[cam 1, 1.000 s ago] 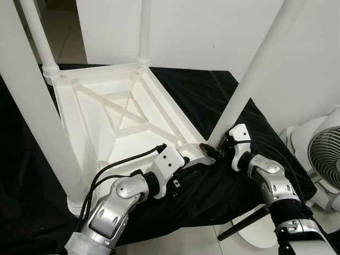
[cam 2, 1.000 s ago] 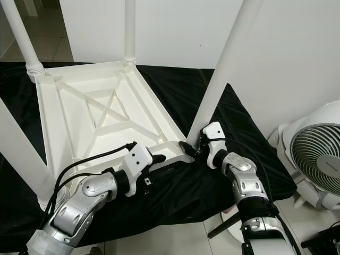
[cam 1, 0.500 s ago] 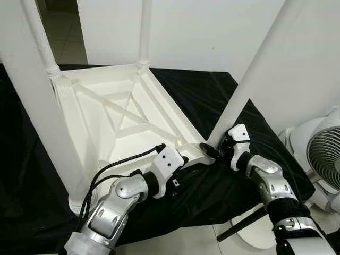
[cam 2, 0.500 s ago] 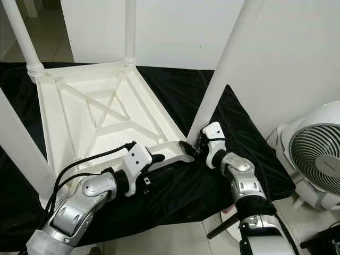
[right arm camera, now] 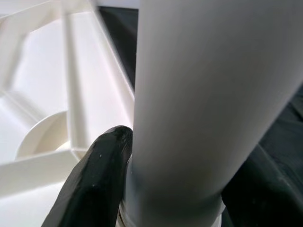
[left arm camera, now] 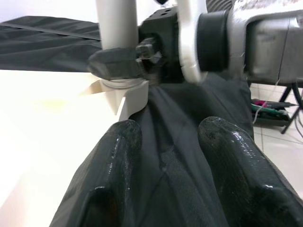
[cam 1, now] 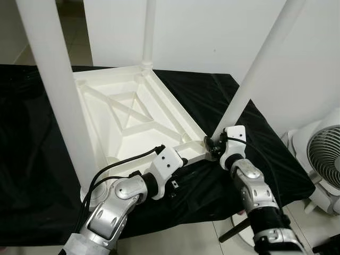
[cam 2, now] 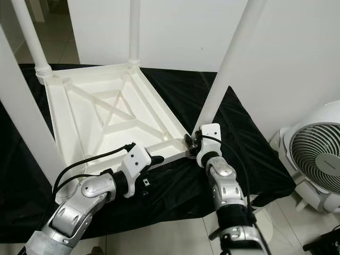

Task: Building children table

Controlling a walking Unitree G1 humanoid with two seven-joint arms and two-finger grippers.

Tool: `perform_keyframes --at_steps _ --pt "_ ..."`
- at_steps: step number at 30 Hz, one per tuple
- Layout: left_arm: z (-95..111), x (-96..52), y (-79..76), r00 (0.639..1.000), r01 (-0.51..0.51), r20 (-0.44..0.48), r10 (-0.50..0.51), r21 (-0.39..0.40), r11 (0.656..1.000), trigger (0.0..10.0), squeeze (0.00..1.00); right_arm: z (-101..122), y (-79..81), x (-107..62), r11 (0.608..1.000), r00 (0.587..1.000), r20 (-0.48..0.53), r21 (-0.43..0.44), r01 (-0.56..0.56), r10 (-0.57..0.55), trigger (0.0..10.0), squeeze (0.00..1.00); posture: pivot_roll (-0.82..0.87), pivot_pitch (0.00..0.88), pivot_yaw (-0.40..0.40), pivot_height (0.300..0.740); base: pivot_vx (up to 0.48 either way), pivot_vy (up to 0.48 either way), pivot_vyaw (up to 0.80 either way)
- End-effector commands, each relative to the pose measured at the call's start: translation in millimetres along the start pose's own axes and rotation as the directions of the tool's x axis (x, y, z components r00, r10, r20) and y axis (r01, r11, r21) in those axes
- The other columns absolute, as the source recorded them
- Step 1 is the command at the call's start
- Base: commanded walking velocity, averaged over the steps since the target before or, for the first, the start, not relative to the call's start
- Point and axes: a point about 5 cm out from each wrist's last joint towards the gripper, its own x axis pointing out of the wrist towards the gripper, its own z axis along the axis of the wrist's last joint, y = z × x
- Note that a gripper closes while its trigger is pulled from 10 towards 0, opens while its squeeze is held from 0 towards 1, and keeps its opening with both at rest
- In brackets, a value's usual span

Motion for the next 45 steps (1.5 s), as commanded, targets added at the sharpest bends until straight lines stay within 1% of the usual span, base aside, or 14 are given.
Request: perform_keyframes --at_steps 1,4,11,12,18,23,24,29,30,36,37,39,40,45 --pt "1.4 0.3 -2.9 1.000 0.001 0.005 -0.001 -0.005 1.000 10.0 0.00 -7.4 -6.0 -3.6 0.993 0.993 -0.034 0.006 0.116 -0.116 10.0 0.00 0.10 0.000 -0.094 0.740 0.000 0.000 0.00" --pt "2.0 0.4 -2.7 1.000 0.002 0.006 -0.002 -0.008 1.000 10.0 0.00 -7.9 1.5 -4.9 0.974 0.973 -0.040 0.021 0.226 -0.225 10.0 0.00 0.10 0.000 -0.082 0.740 0.000 0.000 0.00" --pt "1.1 -0.7 -3.3 1.000 0.007 0.000 -0.007 -0.010 1.000 10.0 0.00 -1.4 17.8 -3.0 0.980 0.981 -0.031 0.050 0.190 -0.189 10.0 0.00 0.10 0.004 -0.085 0.740 0.000 0.000 0.00" --pt "1.2 -1.1 -2.9 1.000 0.005 -0.001 -0.005 -0.010 1.000 10.0 0.00 1.1 17.3 -3.4 0.982 0.984 -0.019 0.063 0.176 -0.175 10.0 1.00 0.11 0.005 -0.088 0.740 0.000 0.000 0.00" --pt "1.4 -1.0 -2.9 1.000 -0.001 0.000 0.001 -0.014 1.000 10.0 0.00 14.0 17.2 -3.0 0.996 0.997 0.063 0.081 0.032 -0.037 10.0 1.00 0.10 0.005 -0.087 0.740 0.000 0.000 0.00" --pt "1.7 -0.2 -2.7 1.000 0.001 0.001 -0.001 -0.014 1.000 10.0 0.00 25.3 -0.8 0.7 0.993 0.989 0.088 0.026 -0.119 0.117 10.0 1.00 0.10 0.004 -0.088 0.740 0.000 0.000 0.00" --pt "1.8 -0.1 -2.7 1.000 0.001 0.001 -0.001 -0.013 1.000 10.0 0.00 26.9 -2.8 0.7 0.988 0.984 0.090 0.015 -0.155 0.153 10.0 0.00 0.10 0.004 -0.089 0.740 0.000 0.000 0.00" --pt "2.1 0.6 -2.1 1.000 -0.001 0.003 0.001 -0.012 1.000 10.0 0.00 32.9 -11.5 -0.3 0.953 0.948 0.098 -0.043 -0.301 0.304 10.0 0.00 0.10 0.001 -0.092 0.740 0.000 0.000 0.00" --pt "2.5 0.6 -1.8 1.000 -0.003 0.005 0.003 -0.011 1.000 10.0 0.00 34.5 -13.9 -1.5 0.924 0.920 0.094 -0.078 -0.375 0.382 10.0 0.00 0.10 0.000 -0.091 0.740 0.000 0.000 0.00" --pt "3.5 -0.1 -0.8 1.000 -0.007 0.006 0.007 -0.009 1.000 10.0 0.00 32.7 -15.2 0.1 0.867 0.869 0.053 -0.117 -0.484 0.492 10.0 0.00 0.11 0.000 -0.090 0.740 0.000 0.000 0.00" --pt "4.0 -0.4 -0.1 1.000 -0.010 0.006 0.010 -0.005 1.000 10.0 0.00 29.0 -14.3 2.7 0.826 0.833 0.012 -0.138 -0.547 0.553 10.0 0.00 0.11 0.000 -0.091 0.740 0.000 0.000 0.00" --pt "4.2 -0.4 0.1 1.000 -0.010 0.006 0.010 -0.004 1.000 10.0 0.00 27.7 -13.8 3.6 0.815 0.824 0.000 -0.142 -0.561 0.567 10.0 0.00 0.11 0.000 -0.091 0.740 0.000 0.000 0.00" --pt "4.6 -0.4 0.8 1.000 -0.014 0.006 0.014 -0.003 1.000 10.0 0.00 23.5 -11.6 6.0 0.785 0.796 -0.038 -0.144 -0.603 0.604 10.0 0.00 0.12 0.000 -0.093 0.740 0.000 0.000 0.00" --pt "4.9 -0.8 1.4 1.000 -0.017 0.006 0.017 -0.002 1.000 10.0 0.00 18.5 -9.0 7.3 0.759 0.775 -0.074 -0.160 -0.631 0.628 10.0 0.00 0.13 0.000 -0.092 0.740 0.000 0.000 0.00"
